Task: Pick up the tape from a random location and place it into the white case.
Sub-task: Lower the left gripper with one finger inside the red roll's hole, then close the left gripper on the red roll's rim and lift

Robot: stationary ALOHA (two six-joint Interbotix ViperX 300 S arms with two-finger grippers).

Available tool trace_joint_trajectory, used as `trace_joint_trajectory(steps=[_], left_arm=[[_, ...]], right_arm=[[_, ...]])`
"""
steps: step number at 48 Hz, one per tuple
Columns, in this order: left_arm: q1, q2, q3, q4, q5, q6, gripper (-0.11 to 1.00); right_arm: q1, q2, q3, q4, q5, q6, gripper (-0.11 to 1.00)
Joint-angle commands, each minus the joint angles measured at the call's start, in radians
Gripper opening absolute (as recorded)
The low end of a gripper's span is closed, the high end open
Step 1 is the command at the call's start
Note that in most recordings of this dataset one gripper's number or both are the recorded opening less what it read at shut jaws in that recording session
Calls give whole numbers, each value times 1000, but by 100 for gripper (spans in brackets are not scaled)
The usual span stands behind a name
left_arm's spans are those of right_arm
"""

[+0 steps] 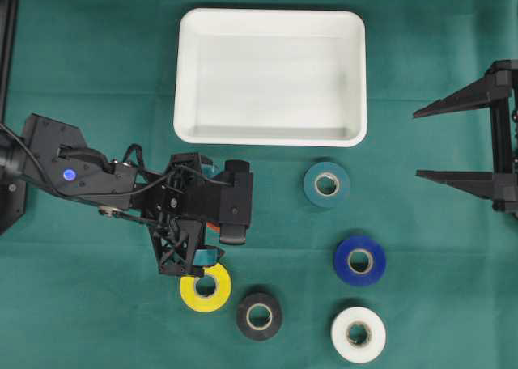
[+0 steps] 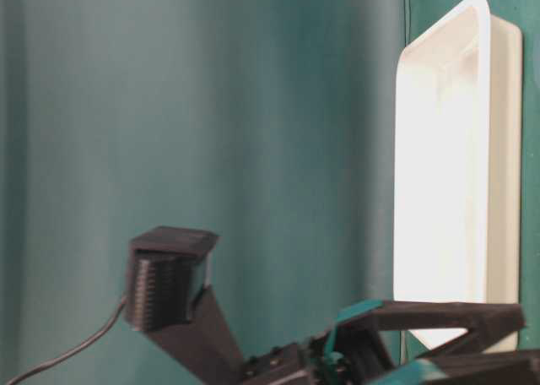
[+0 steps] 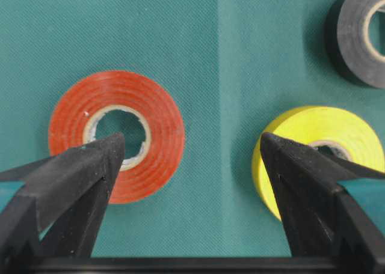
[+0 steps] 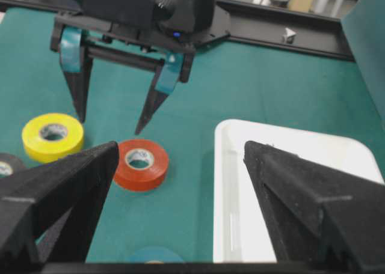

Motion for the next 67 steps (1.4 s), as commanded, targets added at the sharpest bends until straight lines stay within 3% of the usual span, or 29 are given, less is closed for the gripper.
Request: trace_joint_trajectory(steps=[1,35,55,60,67], left_arm=[[-3,14,-6,0,-8,2,96],[28,143,29,2,-129,3,96],[25,172,31,2,-137,3,95],[25,167,29,2,-127,6,86],[29,155,26,2,-98,8,49]], right_arm=[[0,5,-23,0,-5,0,90],[0,11,-21,0,-9,0,90],[-2,12,-21,0,-8,0,90],[-2,12,-21,0,-8,0,90],[0,12,-21,-2,-8,0,90]])
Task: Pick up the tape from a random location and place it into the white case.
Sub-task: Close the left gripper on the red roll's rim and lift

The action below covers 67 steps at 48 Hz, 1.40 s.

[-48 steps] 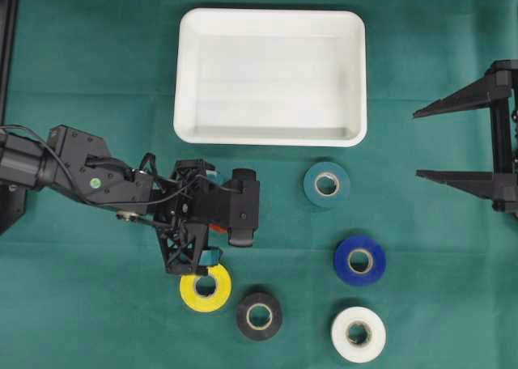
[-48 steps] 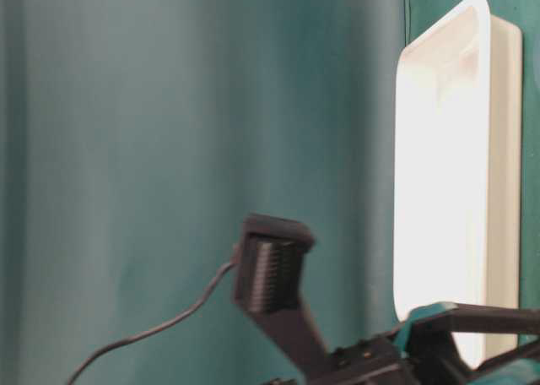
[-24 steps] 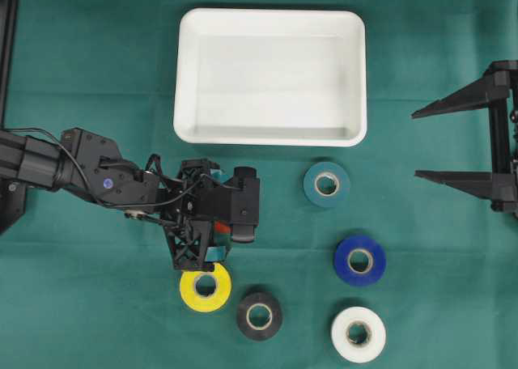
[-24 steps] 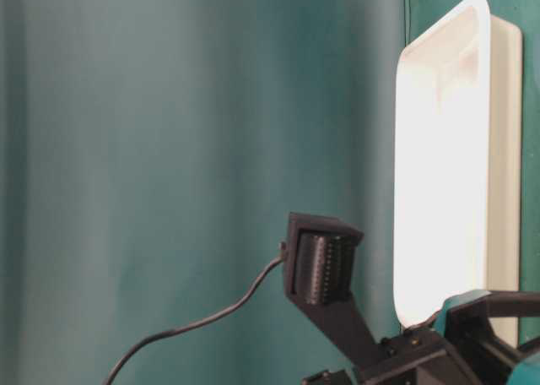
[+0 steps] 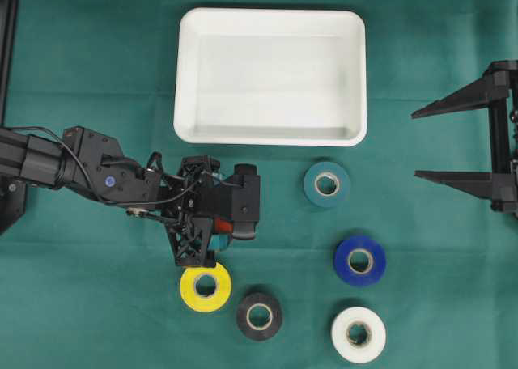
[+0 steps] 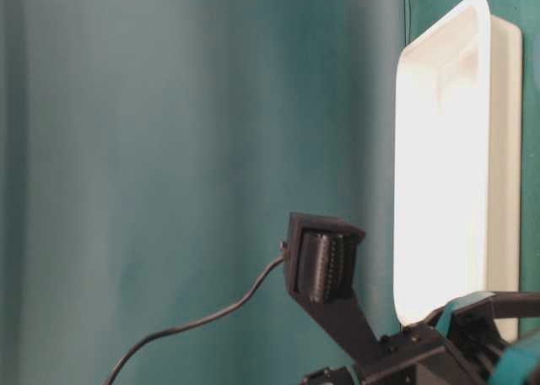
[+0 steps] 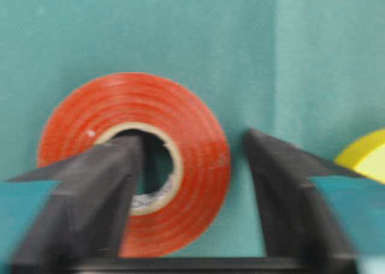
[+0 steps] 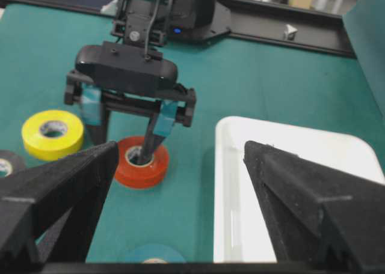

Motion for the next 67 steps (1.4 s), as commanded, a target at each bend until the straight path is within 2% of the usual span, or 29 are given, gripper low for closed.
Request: trace_joint_trajectory(steps=[1,4,6,20,38,56,67], left_arm=[[-3,-20,-3,-3,21,2,44],[-3,-23,-3,-3,35,2,28],[-3,-23,-5,-3,40,3,24],[-6,-35,-11,-3,51,2,24],[-11,-161,-44,-2,186,-2,24],[-12,-311,-120,-3,298,0,24],[-12,-390,-201,5,407,0,24]], right_arm=[[-2,5,-21,-2,-6,0,90],[0,5,-21,0,-5,0,90],[-2,5,-21,-2,-5,0,90],[0,9,-21,-2,-3,0,90],[0,9,-21,-2,-3,0,90],[0,9,-25,-2,-3,0,90],[0,9,-26,-2,0,0,90]])
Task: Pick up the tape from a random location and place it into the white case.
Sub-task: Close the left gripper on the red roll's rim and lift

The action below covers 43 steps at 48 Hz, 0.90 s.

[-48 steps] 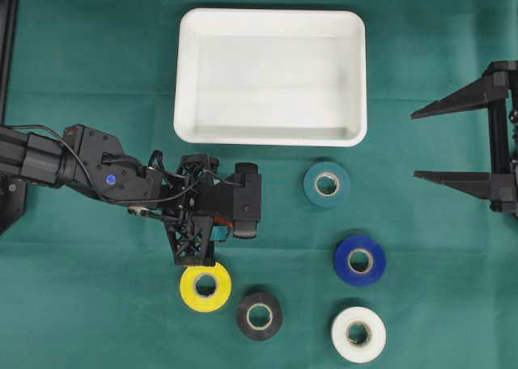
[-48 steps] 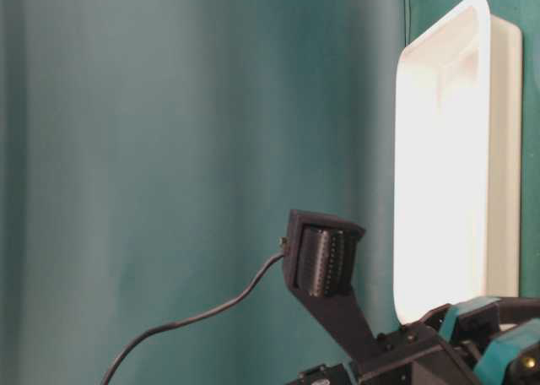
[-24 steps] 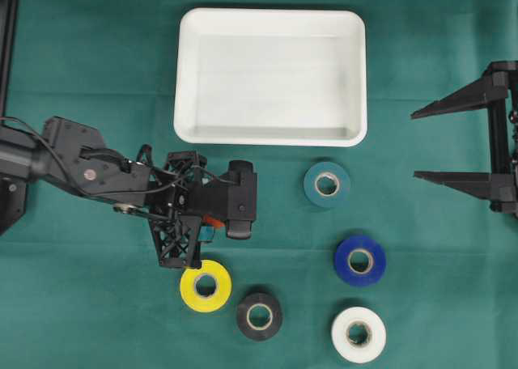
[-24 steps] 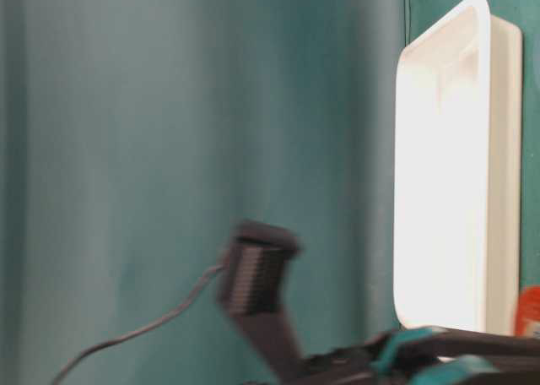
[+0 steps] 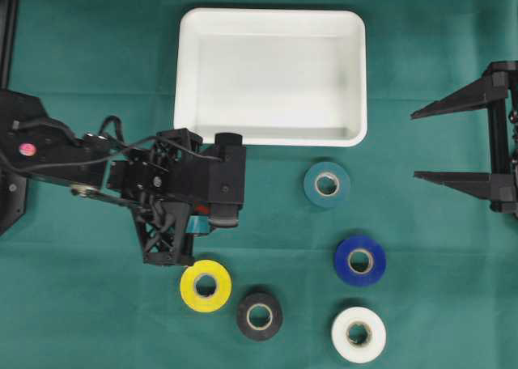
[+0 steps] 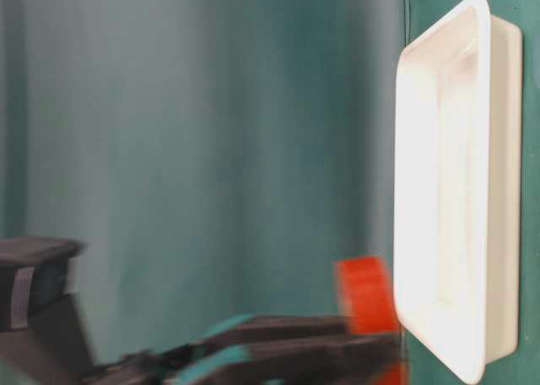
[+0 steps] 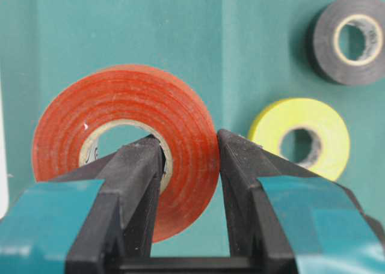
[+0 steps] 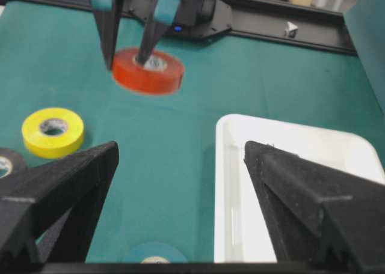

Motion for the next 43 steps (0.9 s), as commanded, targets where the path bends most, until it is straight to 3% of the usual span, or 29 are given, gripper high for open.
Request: trace_joint_trajectory(steps=[1,18,43], left_arm=[[-3,-58,-58,5,34,2,24],[-3,-120,-183,14,198,18,24],[-3,-120,-179,14,199,21,24]], right_arm=[[-3,5,-26,-2,-3,0,90],[-2,5,-28,-2,-3,0,90],[-3,5,-28,-2,-2,-2,90]])
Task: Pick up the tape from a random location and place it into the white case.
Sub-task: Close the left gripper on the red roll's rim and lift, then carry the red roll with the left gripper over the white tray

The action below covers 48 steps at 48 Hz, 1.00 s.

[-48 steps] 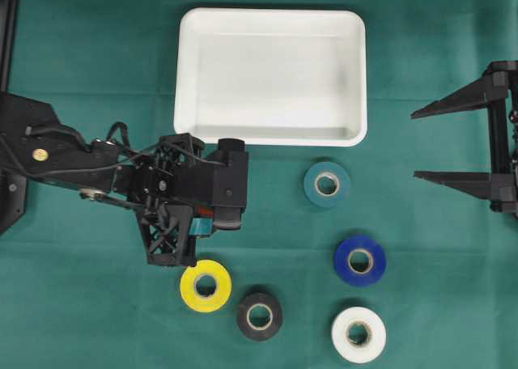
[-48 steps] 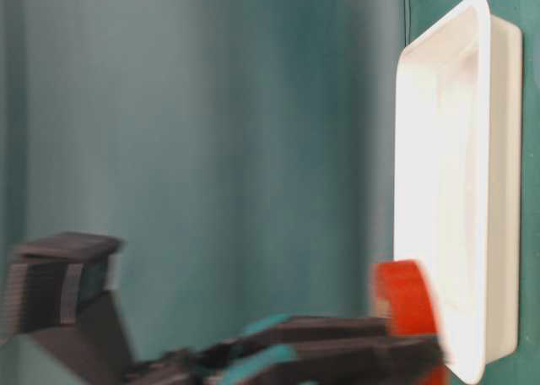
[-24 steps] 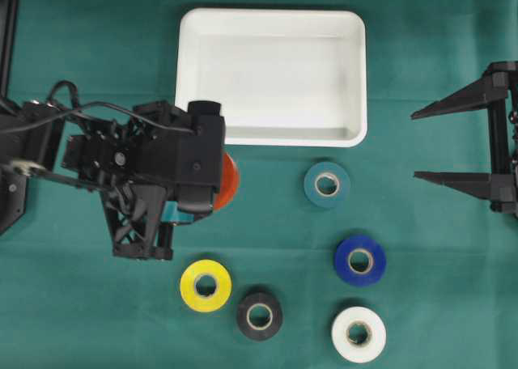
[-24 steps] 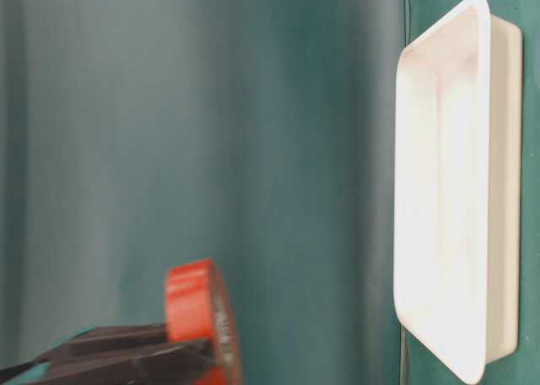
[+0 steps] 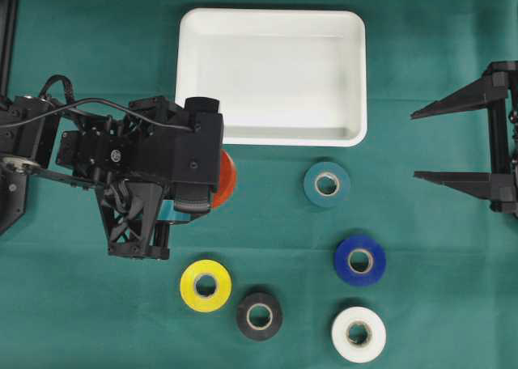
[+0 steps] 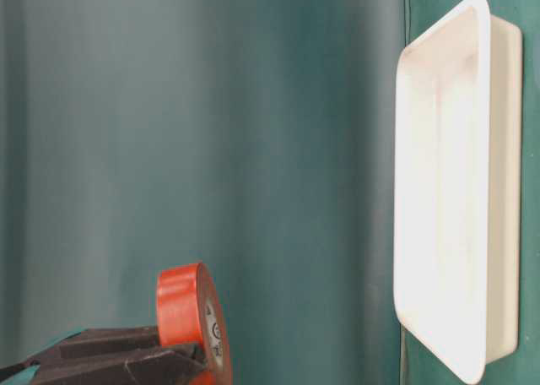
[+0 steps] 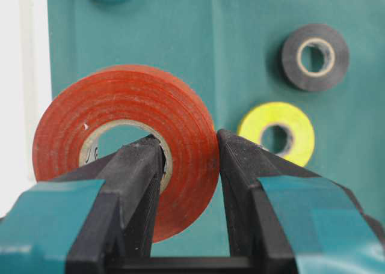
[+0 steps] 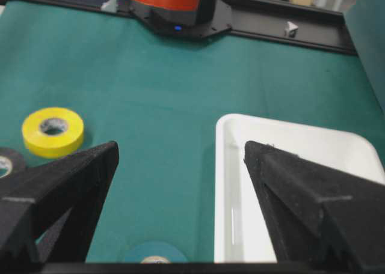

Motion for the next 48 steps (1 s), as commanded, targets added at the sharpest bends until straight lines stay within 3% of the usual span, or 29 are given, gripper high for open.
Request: trace_joint_trajectory(steps=[1,32,48], left_arm=[[-2,-21,-25,3,-5,0,24],[6,-21,-14,3,-12,-2,24],[143,-6,5,3,-21,3,24]], right_arm=[[0,5,-28,0,-3,-2,90],[0,5,-29,-2,2,-2,90],[-2,5,-28,-2,3,-3,90]])
